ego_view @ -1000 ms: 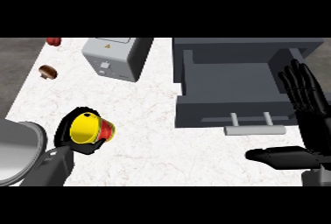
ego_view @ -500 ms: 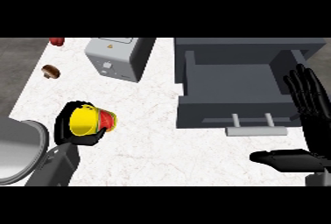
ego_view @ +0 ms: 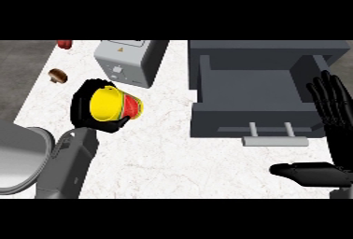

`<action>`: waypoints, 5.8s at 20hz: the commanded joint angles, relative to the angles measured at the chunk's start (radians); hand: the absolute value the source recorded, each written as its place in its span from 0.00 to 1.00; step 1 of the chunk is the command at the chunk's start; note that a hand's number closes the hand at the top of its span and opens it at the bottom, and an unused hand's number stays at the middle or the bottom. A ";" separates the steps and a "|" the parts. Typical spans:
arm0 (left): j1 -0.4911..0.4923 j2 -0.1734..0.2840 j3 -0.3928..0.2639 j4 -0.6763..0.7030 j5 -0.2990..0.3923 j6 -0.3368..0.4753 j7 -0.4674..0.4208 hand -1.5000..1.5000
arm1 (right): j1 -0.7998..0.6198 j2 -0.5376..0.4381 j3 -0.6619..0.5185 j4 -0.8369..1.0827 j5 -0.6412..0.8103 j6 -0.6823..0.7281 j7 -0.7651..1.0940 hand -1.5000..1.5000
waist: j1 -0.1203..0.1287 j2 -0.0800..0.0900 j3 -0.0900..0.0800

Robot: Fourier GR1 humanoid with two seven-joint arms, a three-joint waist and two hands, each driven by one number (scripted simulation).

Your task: Pick up the cup, place it into the drawer and close the drawer

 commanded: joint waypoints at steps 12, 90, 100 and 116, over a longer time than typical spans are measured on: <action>-0.253 -0.114 -0.222 -0.405 -0.011 0.315 0.486 1.00 | 0.050 -0.029 -0.075 -0.018 -0.081 0.052 -0.015 0.00 | -0.014 0.001 0.000; -0.373 0.190 -0.764 -0.379 0.529 0.778 0.648 0.00 | -0.085 -0.099 0.142 0.003 0.348 0.102 0.074 1.00 | 0.038 -0.004 -0.001; -0.164 0.320 -0.697 -0.524 0.545 0.686 0.632 0.00 | -0.164 -0.172 0.340 0.307 0.756 0.013 -0.075 1.00 | 0.042 0.004 -0.001; 0.120 0.447 -0.568 -0.686 0.542 0.534 0.575 0.00 | -0.657 -0.054 0.222 1.263 0.897 -0.275 -0.333 1.00 | 0.043 0.017 0.001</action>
